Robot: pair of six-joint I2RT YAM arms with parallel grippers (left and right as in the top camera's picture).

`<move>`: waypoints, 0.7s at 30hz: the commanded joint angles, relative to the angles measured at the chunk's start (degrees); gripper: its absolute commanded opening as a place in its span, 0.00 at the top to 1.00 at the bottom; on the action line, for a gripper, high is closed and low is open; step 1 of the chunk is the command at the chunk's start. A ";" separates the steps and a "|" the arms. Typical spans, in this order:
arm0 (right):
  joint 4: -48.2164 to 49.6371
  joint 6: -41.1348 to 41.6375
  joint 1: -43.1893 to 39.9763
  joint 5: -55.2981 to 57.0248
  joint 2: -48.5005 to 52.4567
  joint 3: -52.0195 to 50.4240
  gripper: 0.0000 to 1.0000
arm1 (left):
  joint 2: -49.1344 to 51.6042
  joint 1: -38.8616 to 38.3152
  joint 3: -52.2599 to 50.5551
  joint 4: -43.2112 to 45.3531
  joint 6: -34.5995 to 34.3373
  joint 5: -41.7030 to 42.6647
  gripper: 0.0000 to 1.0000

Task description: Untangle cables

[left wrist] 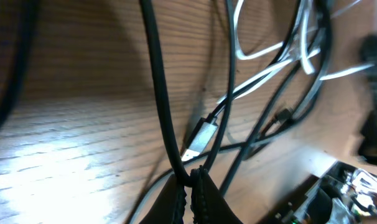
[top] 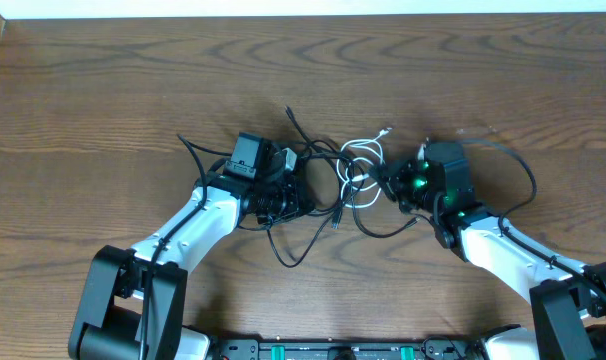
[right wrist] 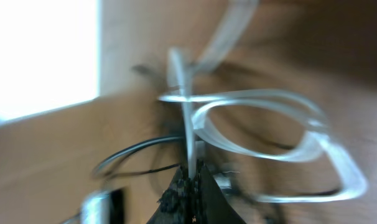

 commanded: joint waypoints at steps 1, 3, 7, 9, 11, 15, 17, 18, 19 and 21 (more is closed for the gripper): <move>3.96 -6.86 -0.55 -4.52 -2.45 0.17 0.99 | 0.39 -0.17 0.46 -0.46 -0.13 -6.16 0.92; 5.44 -7.08 -1.86 -4.55 -5.14 0.17 0.99 | 0.39 -0.17 0.46 -0.83 -0.48 -9.33 0.92; 5.86 -9.55 -6.88 -6.05 -13.97 0.17 0.99 | 0.39 -0.17 0.46 -2.36 -4.76 -16.41 0.92; 5.86 -11.45 -10.01 -7.02 -18.80 0.17 0.99 | 0.44 -0.17 0.46 -3.10 -7.30 -20.26 0.92; 5.81 -13.42 -13.81 -7.78 -24.26 0.17 0.99 | 0.46 -0.17 0.46 -3.69 -9.62 -23.41 0.92; 5.75 -16.37 -22.21 -8.33 -34.84 0.17 0.98 | 0.61 -0.15 0.44 -3.85 -11.28 -26.62 0.92; 5.75 -17.94 -26.49 -8.33 -39.23 0.17 0.98 | 0.79 -0.17 0.42 -3.96 -11.28 -27.76 0.92; 5.75 -18.69 -28.63 -8.33 -41.31 0.17 0.98 | 0.92 -0.17 0.42 -4.11 -11.28 -28.50 0.92; 5.20 -19.76 -32.09 -8.31 -44.46 0.17 0.99 | 1.18 -0.17 0.42 -4.24 -11.28 -29.14 0.92; 4.09 -20.59 -35.43 -8.26 -47.19 0.17 0.99 | 1.73 -0.15 0.42 -4.20 -11.30 -29.24 0.92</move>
